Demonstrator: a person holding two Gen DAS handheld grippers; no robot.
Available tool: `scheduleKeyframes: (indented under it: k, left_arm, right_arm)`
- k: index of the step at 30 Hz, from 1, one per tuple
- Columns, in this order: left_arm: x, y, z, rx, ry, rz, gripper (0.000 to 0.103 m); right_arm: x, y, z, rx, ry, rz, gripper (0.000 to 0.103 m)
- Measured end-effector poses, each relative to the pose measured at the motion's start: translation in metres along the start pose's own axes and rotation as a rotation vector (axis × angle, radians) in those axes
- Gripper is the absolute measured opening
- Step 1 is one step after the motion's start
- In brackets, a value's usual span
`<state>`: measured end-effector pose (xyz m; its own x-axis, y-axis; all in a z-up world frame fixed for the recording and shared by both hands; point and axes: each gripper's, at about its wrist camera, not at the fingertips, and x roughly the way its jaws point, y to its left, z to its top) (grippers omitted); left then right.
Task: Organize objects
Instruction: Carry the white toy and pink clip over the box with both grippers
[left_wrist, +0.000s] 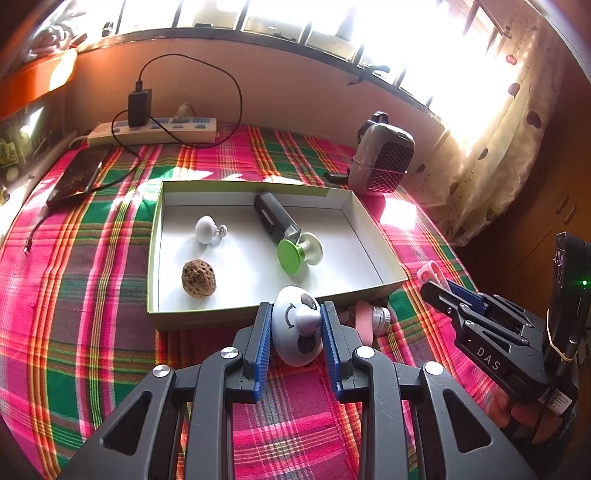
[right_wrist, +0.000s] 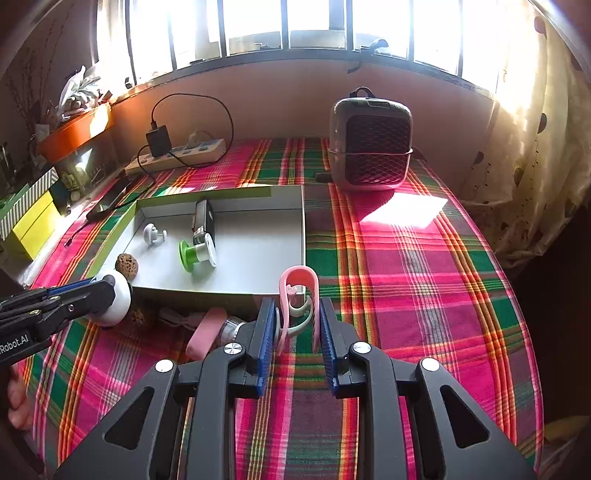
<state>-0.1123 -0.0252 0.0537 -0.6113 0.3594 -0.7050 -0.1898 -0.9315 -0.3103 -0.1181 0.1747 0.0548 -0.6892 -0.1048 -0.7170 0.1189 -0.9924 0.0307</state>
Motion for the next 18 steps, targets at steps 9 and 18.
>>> scheduleKeyframes:
  k: [9,18]
  left_arm:
    - [0.006,0.011,0.022,-0.007,-0.011,0.015,0.024]
    - [0.024,0.025,0.043,-0.014,-0.001,0.029,0.024]
  right_arm:
    - [0.008,0.014,0.025,-0.039,-0.003,0.050,0.024]
    - [0.028,0.022,0.049,-0.054,0.009,0.101,0.024]
